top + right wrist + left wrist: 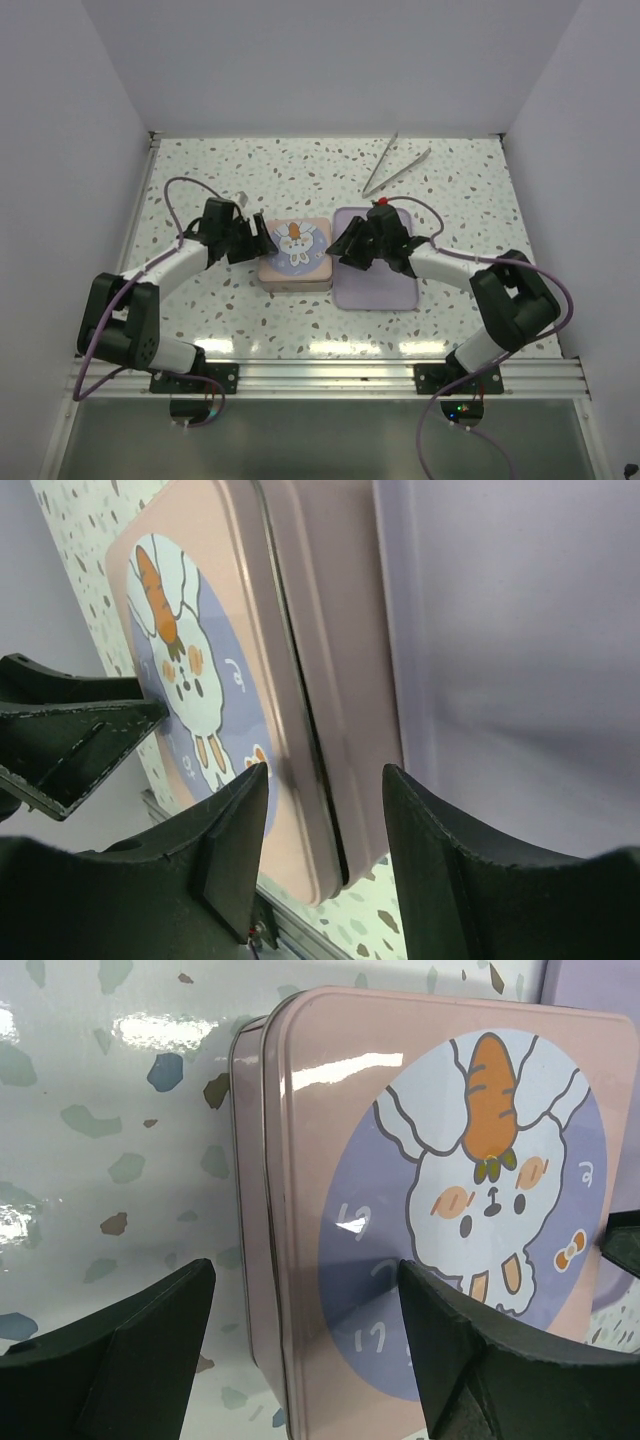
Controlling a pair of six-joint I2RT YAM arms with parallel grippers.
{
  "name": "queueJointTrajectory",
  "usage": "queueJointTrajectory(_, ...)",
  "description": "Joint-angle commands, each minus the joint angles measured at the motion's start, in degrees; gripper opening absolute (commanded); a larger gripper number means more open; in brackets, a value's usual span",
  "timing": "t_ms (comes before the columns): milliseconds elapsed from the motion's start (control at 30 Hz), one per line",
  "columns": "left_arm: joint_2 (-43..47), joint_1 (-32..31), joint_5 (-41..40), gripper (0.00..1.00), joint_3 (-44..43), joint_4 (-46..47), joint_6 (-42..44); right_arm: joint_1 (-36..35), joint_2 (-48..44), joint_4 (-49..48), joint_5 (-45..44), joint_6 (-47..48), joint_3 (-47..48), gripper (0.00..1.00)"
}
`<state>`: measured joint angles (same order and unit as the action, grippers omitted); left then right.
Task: Pack the cookies
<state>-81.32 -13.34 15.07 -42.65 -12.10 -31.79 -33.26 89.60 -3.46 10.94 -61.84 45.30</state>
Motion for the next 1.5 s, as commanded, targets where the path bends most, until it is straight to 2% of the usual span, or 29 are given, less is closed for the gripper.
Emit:
queueJointTrajectory(0, -0.8, -1.2, -1.5, 0.79, -2.7, -0.7, 2.5, -1.3, 1.3, -4.0, 1.5, 0.7, 3.6, 0.53)
queueJointTrajectory(267, -2.3, -4.5, -3.1, 0.79, -4.2, -1.6, 3.5, -3.1, 6.4, 0.4, 0.7, 1.8, 7.4, 0.52)
queueJointTrajectory(567, -3.5, -7.5, -4.4, 0.79, -5.3, -2.7, 4.4, -3.7, 7.6, 7.6, -2.8, 2.8, 7.0, 0.38)
queueJointTrajectory(633, -4.0, -8.2, -5.0, 0.79, -5.9, -3.1, 4.5, -3.8, 8.5, 7.7, -2.6, 2.8, 6.6, 0.35)
queueJointTrajectory(833, -5.7, -11.7, -7.6, 0.79, -8.7, -5.4, 5.5, -4.4, 9.9, 6.4, -1.7, 2.3, 5.9, 0.35)
queueJointTrajectory(1000, -4.8, -12.6, -9.0, 0.79, -8.0, -7.1, 5.9, -4.8, 9.8, 6.8, -1.4, 2.3, 5.3, 0.14)
queueJointTrajectory(1033, -4.5, -12.6, -8.9, 0.79, -7.5, -7.2, 5.8, -4.9, 9.5, 7.1, -1.4, 2.2, 5.1, 0.14)
queueJointTrajectory(1300, -0.6, -12.6, -10.1, 0.78, -2.9, -7.1, 4.0, -5.8, 8.3, 8.7, -1.1, 3.0, 3.0, 0.14)
queueJointTrajectory(1433, 1.2, -12.6, -11.2, 0.8, -1.7, -7.6, 3.1, -6.0, 7.8, 10.0, -1.1, 3.9, 3.0, 0.25)
queueJointTrajectory(1467, 1.9, -12.6, -11.6, 0.81, -1.6, -8.4, 3.1, -6.0, 7.5, 10.4, -1.5, 4.0, 3.0, 0.32)
